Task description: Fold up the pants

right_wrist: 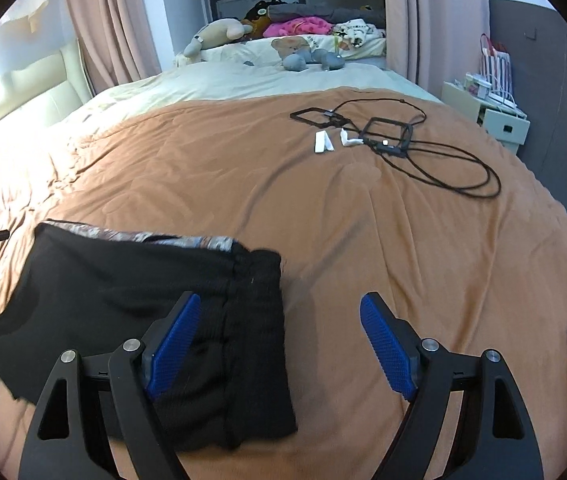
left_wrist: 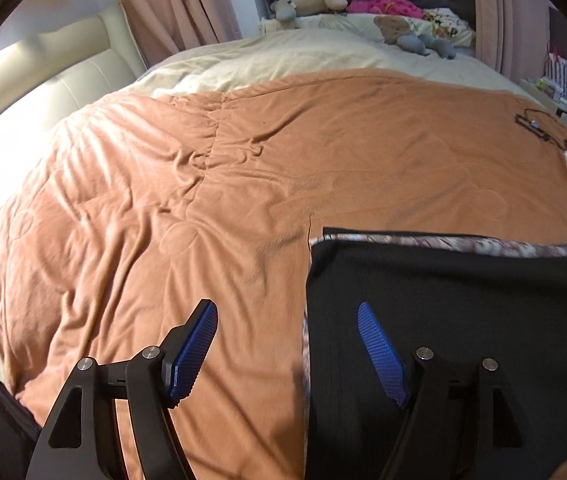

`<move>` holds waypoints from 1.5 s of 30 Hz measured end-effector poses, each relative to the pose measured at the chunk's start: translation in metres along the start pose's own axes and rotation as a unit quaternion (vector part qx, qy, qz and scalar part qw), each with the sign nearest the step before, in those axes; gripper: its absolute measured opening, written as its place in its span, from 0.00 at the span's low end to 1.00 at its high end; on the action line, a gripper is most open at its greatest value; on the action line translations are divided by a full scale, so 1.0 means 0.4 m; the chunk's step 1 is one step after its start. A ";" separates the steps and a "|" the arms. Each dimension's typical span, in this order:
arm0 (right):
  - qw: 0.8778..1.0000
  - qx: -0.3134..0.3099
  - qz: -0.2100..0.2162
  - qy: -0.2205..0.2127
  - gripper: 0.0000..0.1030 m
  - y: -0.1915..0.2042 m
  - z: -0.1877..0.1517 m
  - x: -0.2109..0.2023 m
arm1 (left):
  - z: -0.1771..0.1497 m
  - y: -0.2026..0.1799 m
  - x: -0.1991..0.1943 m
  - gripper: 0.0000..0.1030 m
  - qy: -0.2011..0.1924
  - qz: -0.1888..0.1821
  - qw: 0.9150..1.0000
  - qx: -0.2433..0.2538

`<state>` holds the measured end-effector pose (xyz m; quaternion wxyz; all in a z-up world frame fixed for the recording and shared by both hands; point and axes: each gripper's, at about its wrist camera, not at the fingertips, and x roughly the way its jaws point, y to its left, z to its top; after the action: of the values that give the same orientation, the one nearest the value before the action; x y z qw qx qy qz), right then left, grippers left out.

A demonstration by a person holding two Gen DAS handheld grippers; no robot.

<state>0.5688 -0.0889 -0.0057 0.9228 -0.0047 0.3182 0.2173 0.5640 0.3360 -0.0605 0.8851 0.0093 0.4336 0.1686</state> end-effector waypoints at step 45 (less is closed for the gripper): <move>0.968 0.213 0.118 0.068 0.64 -0.069 -0.185 0.003 | -0.452 -0.015 -0.162 0.27 0.113 -0.118 0.942 -0.293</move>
<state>0.5376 -0.1243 -0.0691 0.8467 0.2146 0.4172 0.2512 0.3897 0.2871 -0.1247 0.8072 -0.3210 0.4606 0.1823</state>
